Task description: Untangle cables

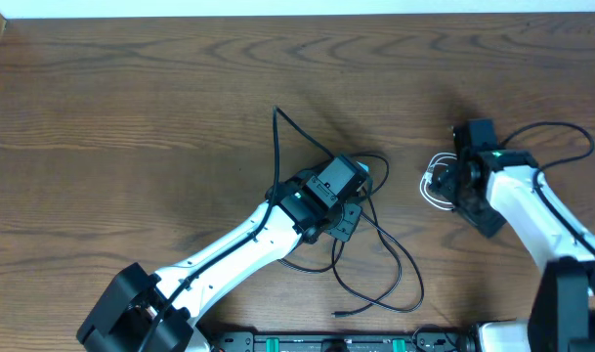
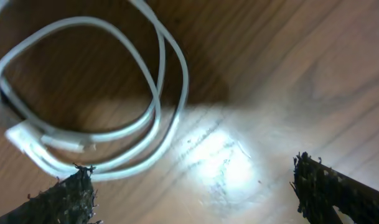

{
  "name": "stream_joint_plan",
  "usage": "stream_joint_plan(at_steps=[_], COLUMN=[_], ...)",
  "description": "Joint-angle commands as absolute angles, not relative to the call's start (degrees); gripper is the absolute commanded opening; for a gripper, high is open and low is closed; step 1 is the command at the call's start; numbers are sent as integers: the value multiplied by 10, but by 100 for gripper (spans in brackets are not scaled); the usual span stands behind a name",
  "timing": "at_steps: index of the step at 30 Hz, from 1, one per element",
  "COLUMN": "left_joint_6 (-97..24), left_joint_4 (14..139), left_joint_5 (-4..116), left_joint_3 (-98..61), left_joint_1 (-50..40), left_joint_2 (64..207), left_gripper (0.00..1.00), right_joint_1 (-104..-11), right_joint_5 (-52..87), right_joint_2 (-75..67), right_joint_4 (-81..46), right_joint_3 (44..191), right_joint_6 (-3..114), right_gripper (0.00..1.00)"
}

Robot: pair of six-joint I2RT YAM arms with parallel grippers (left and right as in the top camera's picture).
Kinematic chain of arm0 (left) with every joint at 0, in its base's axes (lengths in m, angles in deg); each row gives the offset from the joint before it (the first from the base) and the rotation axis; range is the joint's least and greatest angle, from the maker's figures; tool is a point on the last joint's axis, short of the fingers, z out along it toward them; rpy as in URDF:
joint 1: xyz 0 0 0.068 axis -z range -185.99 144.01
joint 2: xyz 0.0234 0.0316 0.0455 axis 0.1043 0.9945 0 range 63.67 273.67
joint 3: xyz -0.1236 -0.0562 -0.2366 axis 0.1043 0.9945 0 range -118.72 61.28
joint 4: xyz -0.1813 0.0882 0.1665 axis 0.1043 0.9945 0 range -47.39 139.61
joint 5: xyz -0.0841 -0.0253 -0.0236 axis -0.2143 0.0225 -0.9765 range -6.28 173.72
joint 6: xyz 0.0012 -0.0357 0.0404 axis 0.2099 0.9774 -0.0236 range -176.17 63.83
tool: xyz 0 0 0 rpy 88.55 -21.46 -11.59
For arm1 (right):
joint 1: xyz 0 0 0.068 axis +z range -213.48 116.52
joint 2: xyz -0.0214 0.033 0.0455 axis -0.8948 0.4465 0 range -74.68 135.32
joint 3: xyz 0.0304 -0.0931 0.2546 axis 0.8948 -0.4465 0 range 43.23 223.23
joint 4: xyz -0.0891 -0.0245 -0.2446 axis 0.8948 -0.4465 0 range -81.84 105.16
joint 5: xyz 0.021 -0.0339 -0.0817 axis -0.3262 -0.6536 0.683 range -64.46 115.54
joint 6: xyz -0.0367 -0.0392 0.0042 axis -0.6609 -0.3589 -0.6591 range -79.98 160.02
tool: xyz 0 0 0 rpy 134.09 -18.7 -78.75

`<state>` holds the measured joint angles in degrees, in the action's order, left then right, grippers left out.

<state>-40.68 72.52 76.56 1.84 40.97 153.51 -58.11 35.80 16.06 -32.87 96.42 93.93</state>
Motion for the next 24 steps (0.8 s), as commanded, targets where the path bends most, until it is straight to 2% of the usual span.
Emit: stream_joint_plan(at_steps=[1,7,10,16,21,24], left_joint_6=[-404,-404,-404,-404,-404,-404], left_joint_4=[725,725,725,725,725,725], left_joint_5=[767,767,767,767,767,767], left_joint_3=[18,18,18,18,18,18], left_joint_1=[407,407,407,407,407,407], left_joint_2=[1541,1541,1541,1541,1541,1541], left_gripper=[24,24,24,25,29,29], right_joint_1=[-585,-585,-585,-586,-604,-653], right_joint_5=[379,381,381,413,474,485], right_joint_2=[190,238,268,314,309,295], right_joint_4=[-299,-263,-250,-215,-173,-134], right_joint_3=[967,967,967,967,967,973], right_joint_6=[987,987,986,972,942,872], right_gripper=[99,98,88,3,1,1])
